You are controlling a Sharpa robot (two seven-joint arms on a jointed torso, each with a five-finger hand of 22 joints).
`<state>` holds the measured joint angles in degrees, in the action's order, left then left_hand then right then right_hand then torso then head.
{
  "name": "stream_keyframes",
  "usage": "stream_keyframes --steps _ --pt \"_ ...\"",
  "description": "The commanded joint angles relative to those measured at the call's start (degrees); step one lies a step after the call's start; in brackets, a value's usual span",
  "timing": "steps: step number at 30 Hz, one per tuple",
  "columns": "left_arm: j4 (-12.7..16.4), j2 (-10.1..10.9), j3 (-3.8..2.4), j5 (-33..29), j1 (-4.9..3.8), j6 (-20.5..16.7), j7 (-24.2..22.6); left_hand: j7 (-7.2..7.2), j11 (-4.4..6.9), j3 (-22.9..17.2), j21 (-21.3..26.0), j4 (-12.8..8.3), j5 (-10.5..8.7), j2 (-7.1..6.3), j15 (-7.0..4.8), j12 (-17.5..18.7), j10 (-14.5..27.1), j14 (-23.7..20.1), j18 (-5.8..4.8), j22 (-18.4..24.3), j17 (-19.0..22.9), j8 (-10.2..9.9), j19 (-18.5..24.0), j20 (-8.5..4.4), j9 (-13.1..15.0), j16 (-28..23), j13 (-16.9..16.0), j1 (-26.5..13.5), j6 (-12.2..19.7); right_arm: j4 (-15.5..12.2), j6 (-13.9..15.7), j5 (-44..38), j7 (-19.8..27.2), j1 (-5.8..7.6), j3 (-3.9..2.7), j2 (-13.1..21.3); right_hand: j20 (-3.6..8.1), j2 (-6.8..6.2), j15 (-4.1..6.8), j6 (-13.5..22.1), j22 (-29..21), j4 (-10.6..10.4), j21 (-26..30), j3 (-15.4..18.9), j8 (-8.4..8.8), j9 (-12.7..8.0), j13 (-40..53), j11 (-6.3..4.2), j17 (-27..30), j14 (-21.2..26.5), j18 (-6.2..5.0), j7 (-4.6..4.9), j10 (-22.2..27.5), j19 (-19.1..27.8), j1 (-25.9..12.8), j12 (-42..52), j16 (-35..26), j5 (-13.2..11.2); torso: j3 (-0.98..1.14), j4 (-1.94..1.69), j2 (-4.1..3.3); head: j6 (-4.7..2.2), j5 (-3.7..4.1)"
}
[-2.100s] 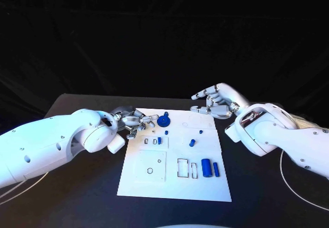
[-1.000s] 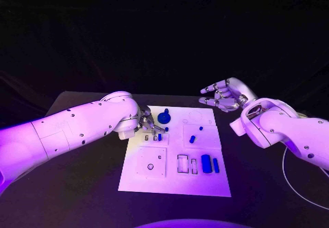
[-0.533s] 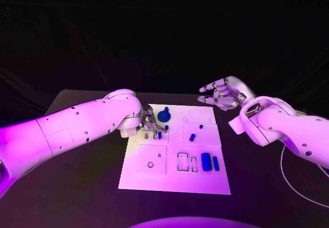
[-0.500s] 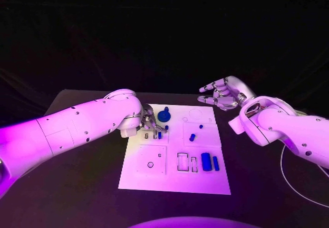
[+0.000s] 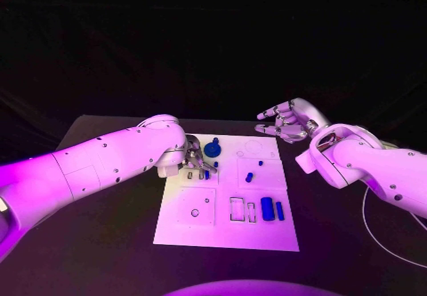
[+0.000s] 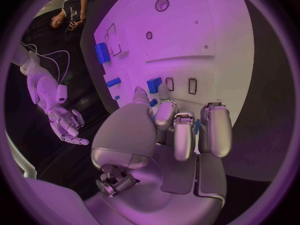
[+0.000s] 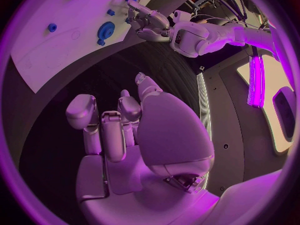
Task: Assemble the parts on the task board
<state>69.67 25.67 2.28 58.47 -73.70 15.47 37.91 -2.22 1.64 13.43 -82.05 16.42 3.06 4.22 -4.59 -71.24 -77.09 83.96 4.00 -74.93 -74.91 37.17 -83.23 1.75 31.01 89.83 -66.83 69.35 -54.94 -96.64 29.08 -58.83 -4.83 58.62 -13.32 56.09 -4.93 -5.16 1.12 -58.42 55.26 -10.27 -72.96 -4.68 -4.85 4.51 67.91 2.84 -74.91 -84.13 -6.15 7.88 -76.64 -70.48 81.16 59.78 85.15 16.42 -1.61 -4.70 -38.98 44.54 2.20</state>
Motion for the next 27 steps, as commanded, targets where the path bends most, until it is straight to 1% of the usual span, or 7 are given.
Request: stream_keyframes --steps 1,13,18,20,23,25,27 --pt "-0.3 -0.3 0.01 0.2 0.02 1.7 0.2 0.02 -0.01 0.2 -0.3 -0.2 -0.05 0.36 -0.26 -0.2 -0.3 6.0 -1.05 -1.3 -15.1 0.3 -0.4 -0.19 0.2 0.2 -0.1 0.6 0.6 0.0 -0.9 -0.2 0.0 -0.05 0.00 -0.1 0.03 0.15 0.26 -0.3 0.0 -0.2 0.2 0.0 -0.31 0.1 0.0 -0.16 -6.1 -3.9 -0.77 -0.10 0.1 0.3 -0.3 -0.3 -0.1 -0.1 -0.01 0.00 -0.01 0.12 0.07" --pt "-0.9 -0.8 0.02 0.2 0.06 2.5 0.2 0.07 0.05 -0.9 -0.5 -0.9 0.07 1.32 -0.30 -0.2 -0.3 6.0 -1.12 -1.8 -15.1 0.9 -0.5 -0.22 1.6 0.2 -0.3 3.2 1.1 0.0 -1.3 -0.2 -0.1 -0.08 0.00 -0.2 0.03 0.15 0.26 -0.3 -0.1 -0.2 0.2 0.0 -0.31 0.1 0.0 -0.16 -6.1 -3.9 -0.78 -0.10 0.1 0.3 -0.3 -0.3 -0.1 -0.1 0.02 -0.01 -0.02 0.35 0.06" --pt "-1.0 -0.8 0.02 -0.6 0.07 2.5 0.1 0.62 0.55 -5.8 -0.6 -4.5 0.17 3.80 -0.70 0.2 0.0 6.0 -1.10 -2.0 -15.1 0.5 -0.4 -0.51 2.3 0.2 0.0 10.3 2.3 0.0 -1.5 -0.2 -0.2 -0.11 0.00 -0.3 0.03 0.17 0.27 -0.3 -0.2 -0.2 0.3 0.0 -0.30 0.1 0.0 -0.17 -6.0 -3.9 -0.79 -0.11 0.1 0.4 -0.3 -0.3 -0.2 0.0 0.04 -0.02 -0.03 0.51 0.11" --pt "-1.0 -0.8 0.02 -0.9 0.07 2.5 0.0 0.72 0.69 -7.9 -0.6 -6.0 0.31 4.16 -0.85 0.6 0.3 6.0 -1.10 -2.0 -15.1 0.0 -0.3 -0.67 2.3 0.2 0.2 13.0 2.8 0.1 -1.6 -0.2 -0.2 -0.13 0.00 -0.4 0.03 0.17 0.27 -0.3 -0.2 -0.2 0.3 0.0 -0.30 0.1 0.0 -0.17 -6.0 -3.9 -0.79 -0.11 0.1 0.4 -0.3 -0.3 -0.2 0.0 0.05 -0.02 -0.03 0.63 0.07" --pt "-1.0 -0.8 0.02 -1.4 0.07 2.3 0.0 0.57 0.63 -11.3 -0.5 -7.7 3.46 3.58 -0.88 1.3 0.8 6.0 -1.10 -2.0 -15.1 -1.1 -0.2 -0.81 2.2 0.2 0.6 16.0 3.6 0.1 -1.7 -0.2 -0.2 -0.14 0.00 -0.4 0.03 0.17 0.27 -0.3 -0.2 -0.2 0.3 0.0 -0.30 0.1 0.0 -0.17 -6.0 -3.9 -0.79 -0.11 0.1 0.4 -0.3 -0.3 -0.2 0.0 0.05 -0.04 -0.04 0.65 0.09" --pt "-1.0 -0.8 0.02 -1.7 0.07 2.1 -0.1 0.30 0.47 -14.0 -0.5 -8.1 4.65 2.99 -0.77 1.8 1.1 6.0 -1.09 -2.0 -15.1 -1.7 -0.1 -0.78 2.1 0.2 0.9 17.1 3.9 0.2 -1.7 -0.2 -0.2 -0.16 0.01 -0.5 0.03 0.17 0.27 -0.3 -0.2 -0.2 0.3 0.0 -0.30 0.1 0.0 -0.17 -6.0 -3.9 -0.79 -0.11 0.1 0.4 -0.3 -0.3 -0.2 0.0 0.07 -0.05 -0.05 0.74 0.05" --pt "-0.9 -0.7 0.02 -1.9 0.07 1.7 -0.1 -0.06 0.18 -18.1 -0.5 -7.7 5.16 1.30 -0.49 2.3 1.1 6.0 -1.08 -2.0 -15.1 -2.2 -0.1 -0.58 2.3 0.2 1.2 16.8 3.8 0.2 -1.8 -0.2 -0.3 -0.18 0.01 -0.6 0.03 0.17 0.27 -0.3 -0.2 -0.2 0.3 0.0 -0.30 0.1 0.0 -0.17 -6.0 -3.9 -0.79 -0.11 0.1 0.4 -0.3 -0.3 -0.2 0.0 0.08 -0.04 -0.04 0.82 0.01"
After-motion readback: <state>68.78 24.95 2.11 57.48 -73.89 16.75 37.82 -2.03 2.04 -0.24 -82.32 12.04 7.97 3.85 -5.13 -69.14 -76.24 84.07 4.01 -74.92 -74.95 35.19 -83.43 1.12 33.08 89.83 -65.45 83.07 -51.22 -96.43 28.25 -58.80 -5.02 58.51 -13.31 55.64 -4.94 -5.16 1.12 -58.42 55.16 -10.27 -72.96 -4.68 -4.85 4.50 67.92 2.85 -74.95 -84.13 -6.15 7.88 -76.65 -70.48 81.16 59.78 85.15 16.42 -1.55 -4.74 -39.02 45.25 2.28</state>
